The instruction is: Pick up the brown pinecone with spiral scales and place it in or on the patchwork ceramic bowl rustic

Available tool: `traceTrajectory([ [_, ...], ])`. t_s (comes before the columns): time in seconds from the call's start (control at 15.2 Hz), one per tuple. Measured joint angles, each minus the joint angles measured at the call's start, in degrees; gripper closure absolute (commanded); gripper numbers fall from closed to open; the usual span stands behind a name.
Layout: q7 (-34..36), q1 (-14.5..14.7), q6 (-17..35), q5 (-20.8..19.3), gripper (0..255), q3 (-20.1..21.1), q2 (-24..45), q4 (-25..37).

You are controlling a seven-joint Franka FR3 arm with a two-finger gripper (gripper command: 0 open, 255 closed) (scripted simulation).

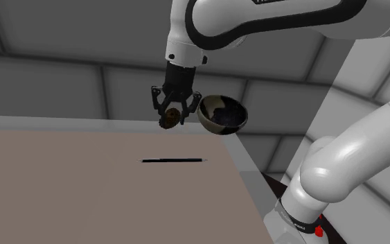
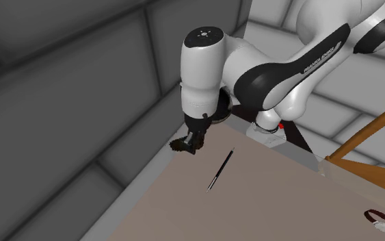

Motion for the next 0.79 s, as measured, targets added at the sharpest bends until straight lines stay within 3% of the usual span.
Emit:
traceTrajectory([
  [0.79,1.1,-0.5,-9.3,-1.0,255,-1.0,0.3,9.6],
])
